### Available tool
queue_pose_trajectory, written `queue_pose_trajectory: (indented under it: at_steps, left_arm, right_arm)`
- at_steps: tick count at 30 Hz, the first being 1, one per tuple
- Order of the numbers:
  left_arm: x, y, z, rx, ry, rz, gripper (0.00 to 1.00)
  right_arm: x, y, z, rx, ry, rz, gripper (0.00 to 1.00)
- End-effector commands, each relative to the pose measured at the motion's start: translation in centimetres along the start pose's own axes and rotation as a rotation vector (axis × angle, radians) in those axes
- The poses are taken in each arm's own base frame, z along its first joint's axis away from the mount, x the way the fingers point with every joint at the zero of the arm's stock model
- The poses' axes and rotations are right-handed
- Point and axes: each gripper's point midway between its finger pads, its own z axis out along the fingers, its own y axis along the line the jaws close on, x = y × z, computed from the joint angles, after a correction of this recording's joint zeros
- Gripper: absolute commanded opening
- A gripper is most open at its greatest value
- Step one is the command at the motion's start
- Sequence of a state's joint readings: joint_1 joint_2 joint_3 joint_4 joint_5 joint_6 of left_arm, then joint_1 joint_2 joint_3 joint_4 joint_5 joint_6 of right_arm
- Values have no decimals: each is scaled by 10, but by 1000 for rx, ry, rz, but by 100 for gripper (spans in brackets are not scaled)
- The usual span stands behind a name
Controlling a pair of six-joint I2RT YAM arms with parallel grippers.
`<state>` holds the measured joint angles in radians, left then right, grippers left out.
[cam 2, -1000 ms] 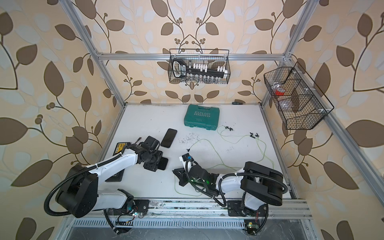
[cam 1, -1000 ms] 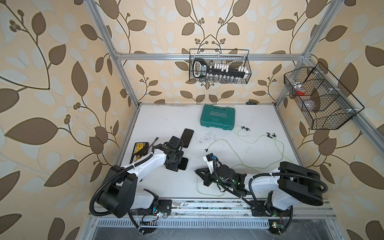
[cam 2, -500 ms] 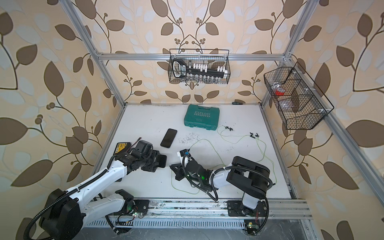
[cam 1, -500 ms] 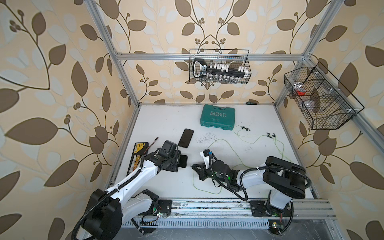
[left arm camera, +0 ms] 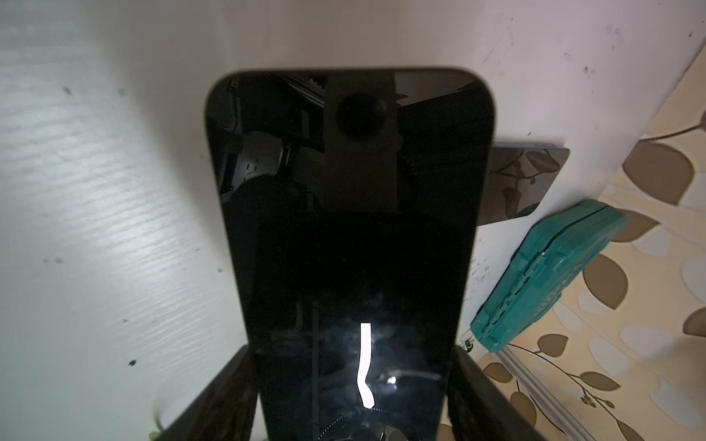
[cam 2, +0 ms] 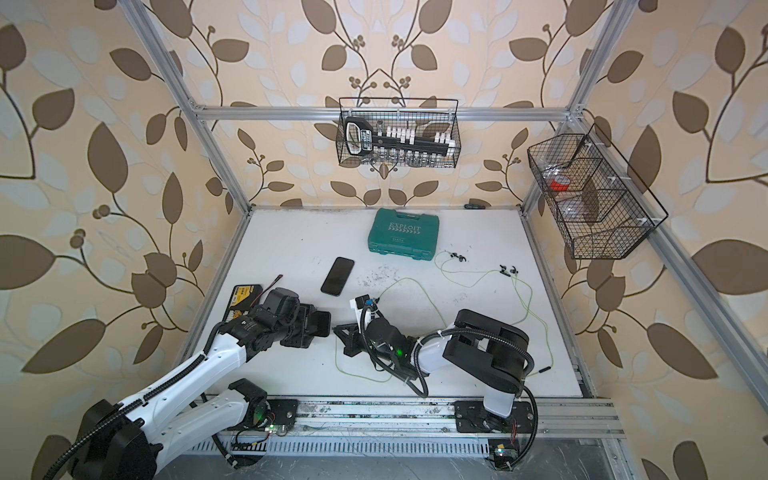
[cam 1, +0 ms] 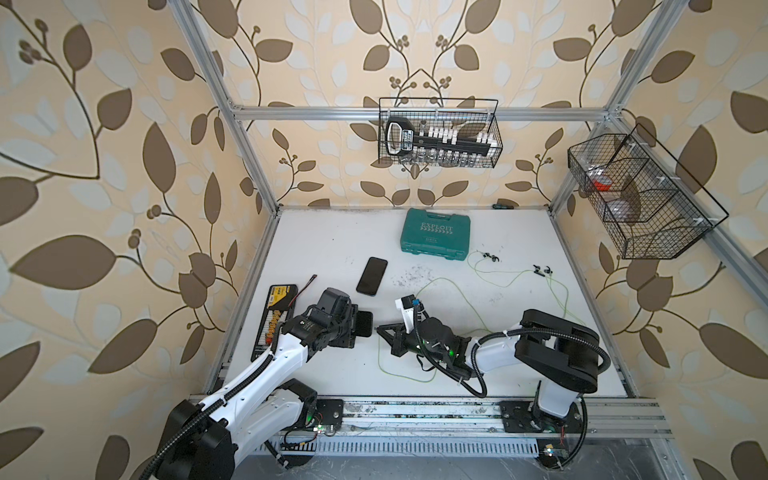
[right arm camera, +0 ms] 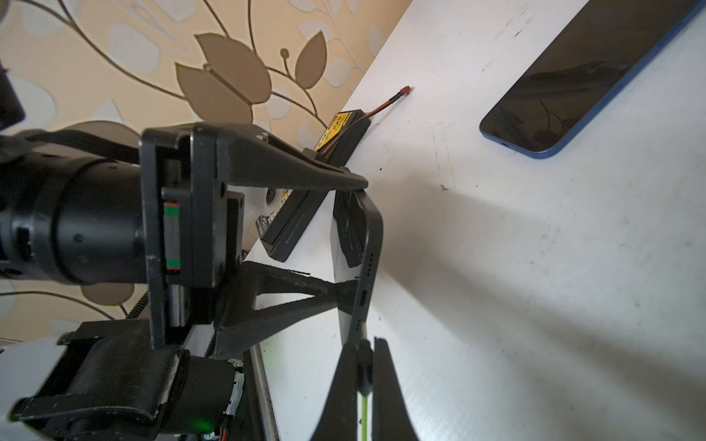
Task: Plug wired earphones into phones
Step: Insert the wired earphone into the phone.
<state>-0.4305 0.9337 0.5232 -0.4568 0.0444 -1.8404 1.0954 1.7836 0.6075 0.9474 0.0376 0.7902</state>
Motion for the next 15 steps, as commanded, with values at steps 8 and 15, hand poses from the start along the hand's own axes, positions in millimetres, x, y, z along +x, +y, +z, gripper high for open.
queue_pose_trajectory:
  at_steps: [8, 15]
  left_arm:
    - [-1, -15, -8, 88, -7, -29, 62]
    - [-3, -13, -10, 87, -15, -31, 62]
  right_arm:
    - [-9, 14, 10, -57, -29, 49, 0]
    - [-10, 8, 10, -31, -41, 55, 0]
